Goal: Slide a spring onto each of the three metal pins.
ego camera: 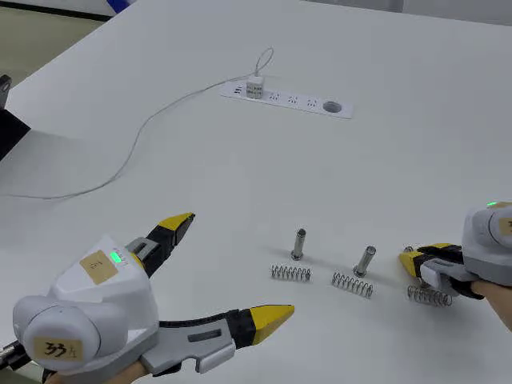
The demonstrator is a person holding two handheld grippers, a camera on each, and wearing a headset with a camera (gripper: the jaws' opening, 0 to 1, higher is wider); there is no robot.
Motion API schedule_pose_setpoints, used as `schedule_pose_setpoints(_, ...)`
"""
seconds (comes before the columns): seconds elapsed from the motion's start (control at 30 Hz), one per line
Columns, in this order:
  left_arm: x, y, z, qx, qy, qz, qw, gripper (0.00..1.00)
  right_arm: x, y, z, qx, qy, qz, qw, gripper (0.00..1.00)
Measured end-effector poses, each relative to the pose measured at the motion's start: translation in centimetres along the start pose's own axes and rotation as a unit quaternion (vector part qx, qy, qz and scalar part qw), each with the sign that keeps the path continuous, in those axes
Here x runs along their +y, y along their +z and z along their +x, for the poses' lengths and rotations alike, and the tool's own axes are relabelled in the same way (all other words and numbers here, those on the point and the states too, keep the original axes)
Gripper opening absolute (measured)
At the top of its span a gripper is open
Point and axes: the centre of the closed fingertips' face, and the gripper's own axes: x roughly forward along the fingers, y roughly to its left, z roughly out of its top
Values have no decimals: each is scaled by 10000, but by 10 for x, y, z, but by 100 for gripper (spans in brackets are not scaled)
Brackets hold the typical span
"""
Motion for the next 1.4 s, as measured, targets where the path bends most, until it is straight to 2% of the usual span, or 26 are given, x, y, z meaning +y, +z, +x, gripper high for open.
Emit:
schedule_pose_setpoints(0.27, -2, 3, -1, -57, -27, -10, 10000, 100, 0, 1, 2, 279, -50, 101, 9995, 13)
schedule_pose_setpoints(0.53, -3, 2, -1, -39, -49, 5, 10000, 100, -3, 0, 3, 459, -26, 389, 9982, 9)
schedule_pose_setpoints(0.77, -7, 3, 0, -36, -99, 79, 9999, 100, -5, -1, 4, 567, -126, 343, 9977, 7)
schedule_pose_setpoints(1.0, -5, 4, -1, -52, -69, 83, 9999, 100, -3, 0, -2, 448, -143, 249, 9986, 7)
schedule_pose_setpoints(1.13, -5, 5, -1, -58, -78, 84, 9999, 100, -3, 8, -7, 285, -162, 152, 9993, 7)
schedule_pose_setpoints(1.4, -8, 3, 0, -21, -140, 145, 9998, 100, -3, 14, -18, 126, -164, 198, 9996, 7)
